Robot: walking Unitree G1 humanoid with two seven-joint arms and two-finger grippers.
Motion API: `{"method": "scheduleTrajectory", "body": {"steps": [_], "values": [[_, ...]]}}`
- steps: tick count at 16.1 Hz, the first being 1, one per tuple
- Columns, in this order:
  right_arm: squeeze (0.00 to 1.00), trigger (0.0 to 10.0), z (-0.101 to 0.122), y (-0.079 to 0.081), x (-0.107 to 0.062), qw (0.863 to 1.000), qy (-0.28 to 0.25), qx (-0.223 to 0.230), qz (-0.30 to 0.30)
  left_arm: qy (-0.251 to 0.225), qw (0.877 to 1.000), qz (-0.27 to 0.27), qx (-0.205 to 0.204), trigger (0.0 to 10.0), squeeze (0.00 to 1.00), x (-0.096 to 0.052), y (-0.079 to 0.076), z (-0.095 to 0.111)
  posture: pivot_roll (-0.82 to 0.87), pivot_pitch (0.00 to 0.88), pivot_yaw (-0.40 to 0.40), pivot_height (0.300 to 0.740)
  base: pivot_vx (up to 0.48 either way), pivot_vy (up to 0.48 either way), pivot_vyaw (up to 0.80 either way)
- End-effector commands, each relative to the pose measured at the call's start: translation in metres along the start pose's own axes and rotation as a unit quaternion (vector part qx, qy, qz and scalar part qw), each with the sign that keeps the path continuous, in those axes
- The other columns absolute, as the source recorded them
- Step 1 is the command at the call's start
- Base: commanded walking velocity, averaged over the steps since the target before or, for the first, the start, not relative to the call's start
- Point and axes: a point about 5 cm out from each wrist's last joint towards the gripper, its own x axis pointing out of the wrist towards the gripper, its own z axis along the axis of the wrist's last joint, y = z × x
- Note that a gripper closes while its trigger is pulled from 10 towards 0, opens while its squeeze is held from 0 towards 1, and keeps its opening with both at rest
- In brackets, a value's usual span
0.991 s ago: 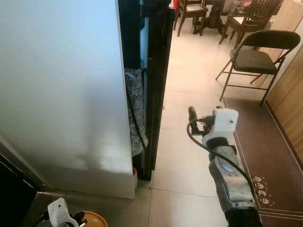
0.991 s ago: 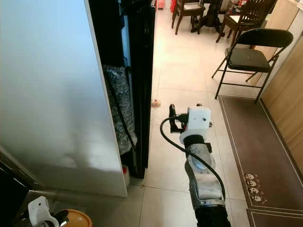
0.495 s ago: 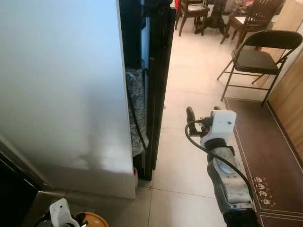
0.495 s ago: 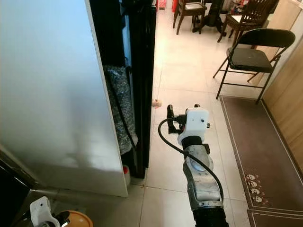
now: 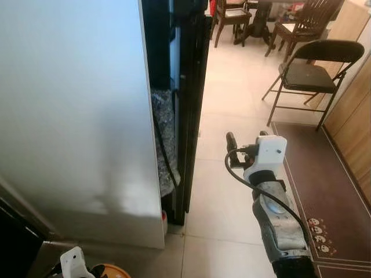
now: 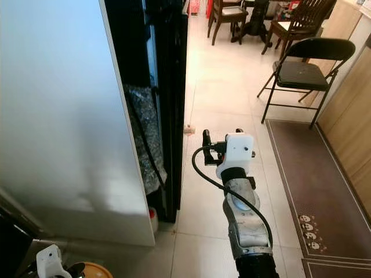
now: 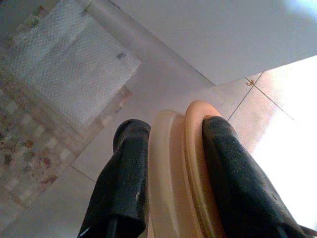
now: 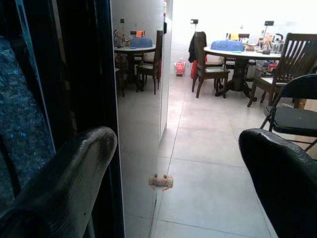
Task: Restocking fridge
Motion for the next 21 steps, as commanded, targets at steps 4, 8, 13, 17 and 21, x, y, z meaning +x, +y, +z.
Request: {"method": "scheduleTrajectory", "body": {"steps": [4, 8, 13, 17, 21], "values": [[0.0, 10.0, -0.0028, 0.0058, 0.0011, 1.0, 0.005, 0.005, 0.008, 0.01, 1.0, 0.008, 0.008, 10.0, 0.0, -0.0018, 0.0089, -0.0055, -0.2, 0.018, 0.021, 0.74, 0.257, 0.0, 0.0], [0.0, 10.0, -0.005, 0.005, 0.0008, 1.0, 0.011, 0.003, 0.011, 0.01, 1.0, 0.01, 0.003, 10.0, 0.0, -0.0019, 0.0099, -0.0053, -0.19, 0.024, 0.02, 0.74, 0.0, 0.0, 0.0], [0.0, 10.0, -0.0059, 0.0074, 0.0009, 1.0, 0.012, 0.005, 0.015, 0.012, 1.0, 0.01, 0.004, 10.0, 0.0, -0.0019, 0.0095, -0.0062, -0.19, 0.026, 0.021, 0.74, 0.0, 0.0, 0.0], [0.0, 10.0, -0.0062, 0.007, 0.0018, 1.0, 0.012, 0.005, 0.015, 0.011, 1.0, 0.008, 0.004, 10.0, 0.0, -0.002, 0.0095, -0.0062, -0.19, 0.028, 0.021, 0.74, 0.0, 0.0, 0.0], [0.0, 10.0, -0.0056, 0.0073, 0.0025, 1.0, 0.011, 0.005, 0.017, 0.013, 1.0, 0.005, 0.004, 10.0, 0.0, -0.0019, 0.0086, -0.007, -0.19, 0.028, 0.019, 0.74, 0.0, 0.0, 0.0]]}}
